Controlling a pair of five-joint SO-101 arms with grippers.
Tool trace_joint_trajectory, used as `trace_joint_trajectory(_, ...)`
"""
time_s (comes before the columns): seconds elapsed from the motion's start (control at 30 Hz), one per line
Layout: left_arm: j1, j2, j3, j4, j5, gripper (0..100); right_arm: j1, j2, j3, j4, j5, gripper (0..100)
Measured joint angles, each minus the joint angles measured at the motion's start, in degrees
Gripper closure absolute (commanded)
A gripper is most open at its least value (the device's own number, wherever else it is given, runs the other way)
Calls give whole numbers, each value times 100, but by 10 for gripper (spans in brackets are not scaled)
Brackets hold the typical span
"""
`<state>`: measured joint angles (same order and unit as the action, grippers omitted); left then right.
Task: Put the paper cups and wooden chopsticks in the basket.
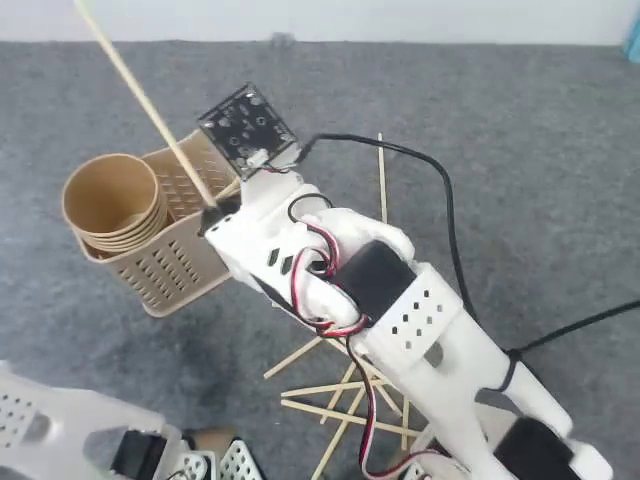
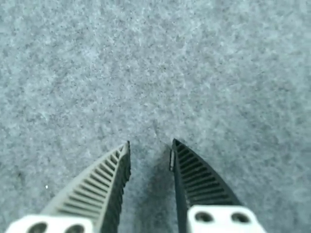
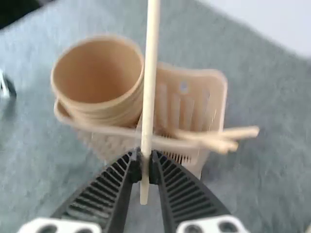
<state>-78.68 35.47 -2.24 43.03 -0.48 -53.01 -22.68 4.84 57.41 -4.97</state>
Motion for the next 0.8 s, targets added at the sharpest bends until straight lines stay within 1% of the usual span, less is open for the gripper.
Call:
trace_joint_trajectory(0.27, 9, -9, 35, -18, 0, 867, 352, -149, 1881, -3499, -9, 991)
trace_joint_trajectory(0.4, 26, -9, 35, -18, 0, 867, 448, -26, 2497, -4914, -9, 991)
trace_joint_trajectory(0.5, 35, -9, 35, -18, 0, 867, 492, 220, 2655, -5626, -114, 991)
trace_joint_trajectory(0.63, 35, -9, 53, -53, 0, 867, 510, 607, 2655, -6119, -624, 991)
trace_joint_trajectory(0.8, 35, -9, 105, -123, 0, 867, 580, 985, 2637, -6673, -703, 979)
